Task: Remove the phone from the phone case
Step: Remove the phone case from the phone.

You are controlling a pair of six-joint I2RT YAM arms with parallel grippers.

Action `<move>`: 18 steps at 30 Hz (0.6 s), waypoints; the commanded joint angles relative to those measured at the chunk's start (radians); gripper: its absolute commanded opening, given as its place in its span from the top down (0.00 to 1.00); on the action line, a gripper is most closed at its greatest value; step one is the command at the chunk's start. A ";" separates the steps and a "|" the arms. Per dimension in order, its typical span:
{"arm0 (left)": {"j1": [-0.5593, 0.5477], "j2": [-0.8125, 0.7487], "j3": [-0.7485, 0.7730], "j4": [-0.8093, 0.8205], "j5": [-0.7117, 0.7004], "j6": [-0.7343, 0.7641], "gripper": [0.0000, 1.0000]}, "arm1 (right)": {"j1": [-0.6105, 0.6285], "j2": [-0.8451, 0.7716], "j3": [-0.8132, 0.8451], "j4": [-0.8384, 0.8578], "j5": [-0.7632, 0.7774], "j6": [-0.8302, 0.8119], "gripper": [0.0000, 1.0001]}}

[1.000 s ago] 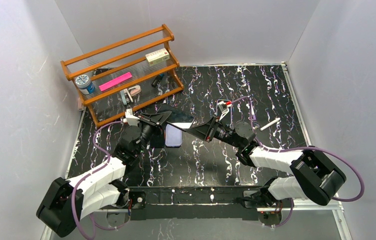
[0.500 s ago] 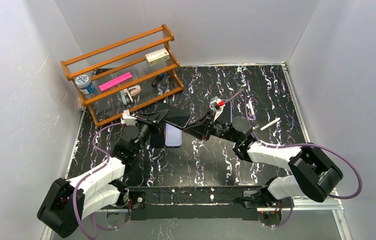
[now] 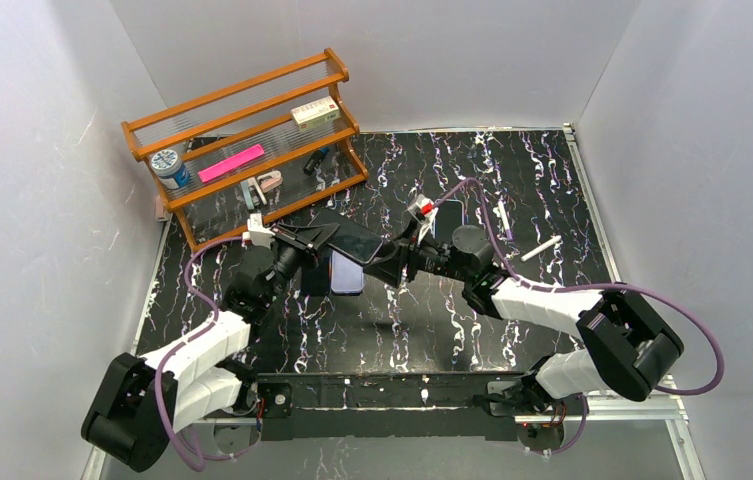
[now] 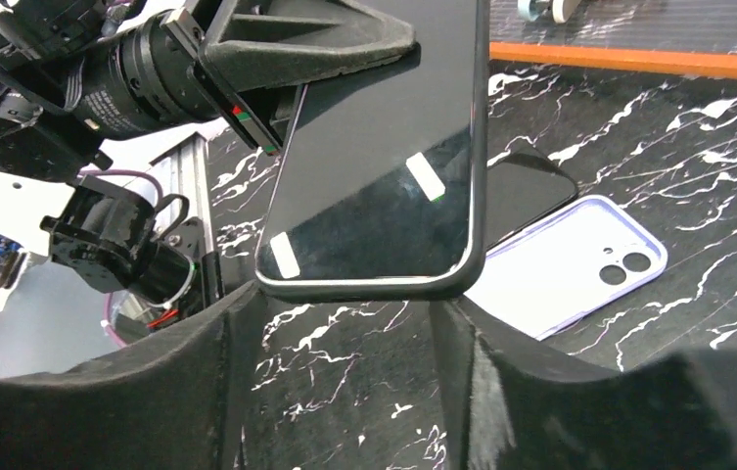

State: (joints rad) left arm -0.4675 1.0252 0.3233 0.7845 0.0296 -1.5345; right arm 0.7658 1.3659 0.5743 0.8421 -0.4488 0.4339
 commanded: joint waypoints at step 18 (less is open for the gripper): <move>0.230 0.030 0.244 -0.267 0.617 0.500 1.00 | -0.032 -0.143 0.085 -0.451 0.029 -0.207 0.01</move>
State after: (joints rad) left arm -0.2466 1.0733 0.4583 0.6090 0.5060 -1.1893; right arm 0.7395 1.2236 0.5827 0.5240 -0.4126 0.3283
